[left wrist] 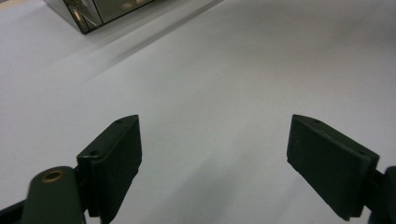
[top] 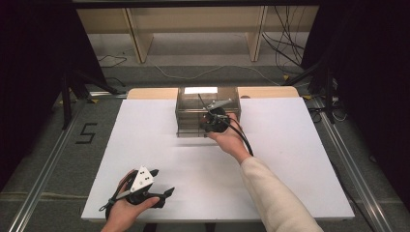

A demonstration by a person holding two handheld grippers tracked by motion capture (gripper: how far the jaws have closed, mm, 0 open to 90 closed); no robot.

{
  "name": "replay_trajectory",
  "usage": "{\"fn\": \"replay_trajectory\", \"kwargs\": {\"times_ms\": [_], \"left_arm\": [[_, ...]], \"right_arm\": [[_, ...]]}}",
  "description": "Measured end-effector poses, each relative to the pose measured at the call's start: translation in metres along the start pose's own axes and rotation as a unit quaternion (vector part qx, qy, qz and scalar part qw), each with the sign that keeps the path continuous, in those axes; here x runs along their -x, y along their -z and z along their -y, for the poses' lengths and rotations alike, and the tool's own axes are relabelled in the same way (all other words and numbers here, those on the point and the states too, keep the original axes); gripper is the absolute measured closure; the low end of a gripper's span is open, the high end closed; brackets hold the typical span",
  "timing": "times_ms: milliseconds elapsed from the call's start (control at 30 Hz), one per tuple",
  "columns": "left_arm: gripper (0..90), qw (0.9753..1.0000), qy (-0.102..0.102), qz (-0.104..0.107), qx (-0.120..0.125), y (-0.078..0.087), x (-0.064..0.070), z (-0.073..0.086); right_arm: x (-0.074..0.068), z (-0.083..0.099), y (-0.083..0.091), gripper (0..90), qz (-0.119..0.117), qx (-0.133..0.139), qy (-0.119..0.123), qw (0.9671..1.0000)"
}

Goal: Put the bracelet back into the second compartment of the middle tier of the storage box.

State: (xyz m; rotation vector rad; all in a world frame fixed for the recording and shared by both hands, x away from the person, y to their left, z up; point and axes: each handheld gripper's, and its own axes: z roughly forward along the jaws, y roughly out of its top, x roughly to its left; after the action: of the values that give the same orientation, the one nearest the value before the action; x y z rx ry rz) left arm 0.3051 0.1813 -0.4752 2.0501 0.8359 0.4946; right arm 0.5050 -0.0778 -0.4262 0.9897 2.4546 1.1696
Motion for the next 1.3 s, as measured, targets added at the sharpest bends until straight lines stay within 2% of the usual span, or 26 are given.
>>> {"fn": "replay_trajectory", "kwargs": {"times_ms": [567,1300], "left_arm": [[18.0,1.0000,0.000,0.000,0.000,0.000,0.000,0.000],[18.0,1.0000,0.000,0.000,0.000,0.000,-0.001,0.000]], "right_arm": [[0.009,0.005,-0.003,90.0,0.013,-0.007,-0.011,0.9998],[0.012,0.008,-0.008,90.0,0.022,-0.015,-0.019,0.9995]]}}
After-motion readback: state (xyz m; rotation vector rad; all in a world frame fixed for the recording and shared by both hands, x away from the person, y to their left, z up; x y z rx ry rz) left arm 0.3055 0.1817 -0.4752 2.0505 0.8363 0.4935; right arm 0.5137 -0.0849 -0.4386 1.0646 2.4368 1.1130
